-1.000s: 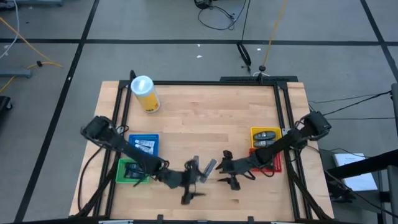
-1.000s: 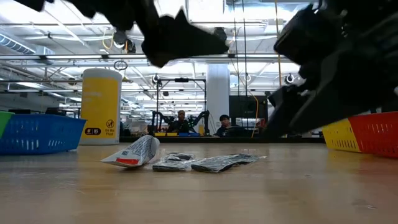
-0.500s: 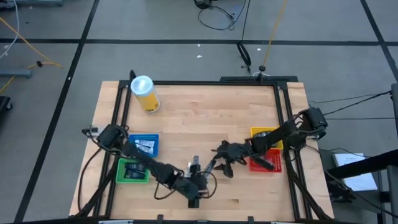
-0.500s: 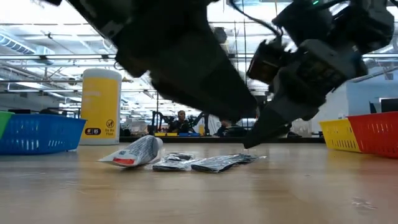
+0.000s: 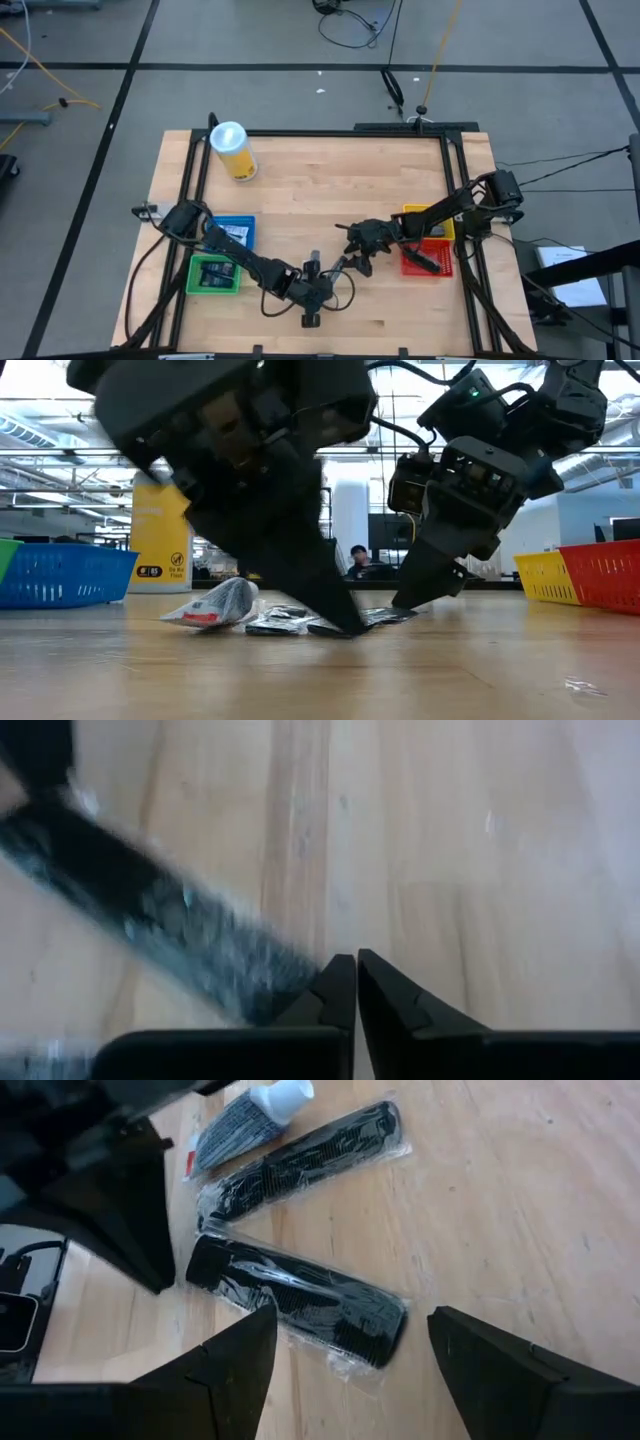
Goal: Pick & Place Travel size toiletries
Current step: Put the black comb into the red basket
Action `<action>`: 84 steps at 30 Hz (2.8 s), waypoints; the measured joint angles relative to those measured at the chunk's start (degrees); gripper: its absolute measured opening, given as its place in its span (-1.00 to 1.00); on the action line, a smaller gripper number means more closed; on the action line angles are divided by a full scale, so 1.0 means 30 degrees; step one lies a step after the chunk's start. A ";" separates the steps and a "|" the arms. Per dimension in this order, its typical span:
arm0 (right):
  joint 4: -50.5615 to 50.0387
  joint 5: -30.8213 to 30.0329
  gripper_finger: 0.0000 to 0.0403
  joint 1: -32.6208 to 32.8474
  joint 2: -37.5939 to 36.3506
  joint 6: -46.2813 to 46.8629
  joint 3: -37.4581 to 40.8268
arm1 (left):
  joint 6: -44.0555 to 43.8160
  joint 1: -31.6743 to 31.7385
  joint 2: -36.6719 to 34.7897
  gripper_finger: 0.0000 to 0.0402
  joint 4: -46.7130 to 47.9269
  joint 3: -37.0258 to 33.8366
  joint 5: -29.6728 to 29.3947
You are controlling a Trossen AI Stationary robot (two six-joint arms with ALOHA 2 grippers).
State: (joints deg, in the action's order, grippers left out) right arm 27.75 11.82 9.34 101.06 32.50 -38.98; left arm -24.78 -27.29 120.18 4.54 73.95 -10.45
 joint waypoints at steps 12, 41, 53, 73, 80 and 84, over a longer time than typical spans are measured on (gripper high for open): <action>-0.0493 0.0616 0.27 0.0015 0.0019 0.0425 -0.0007 | 0.1088 -0.0036 0.0633 -0.93 0.0414 0.0037 -0.0942; -0.0350 0.0640 0.27 -0.0080 0.0058 -0.0216 0.0029 | -0.2163 0.0211 -0.0116 -0.91 0.3699 0.0540 -0.0820; -0.0328 0.2633 0.27 -0.0149 -0.0168 -0.0377 0.0051 | -0.1100 0.0081 0.0145 -0.91 0.3067 0.0525 -0.1642; -0.3686 0.0776 0.27 0.0412 -0.1787 0.0520 0.0029 | -0.1244 -0.0455 0.0170 -0.91 0.3171 0.0496 -0.1747; -0.3563 0.0770 0.27 0.0561 -0.1279 0.0923 0.0007 | -0.3188 0.0371 0.0043 -0.91 0.3423 0.0489 -0.1680; -0.3569 0.1492 0.27 0.0532 -0.1260 0.0871 0.0007 | -0.4768 0.0937 -0.0245 -0.91 0.4611 0.0493 -0.1835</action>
State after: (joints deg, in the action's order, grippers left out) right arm 17.04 16.29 10.94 97.27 35.12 -38.96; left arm -39.09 -24.48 119.45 18.37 75.43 -15.95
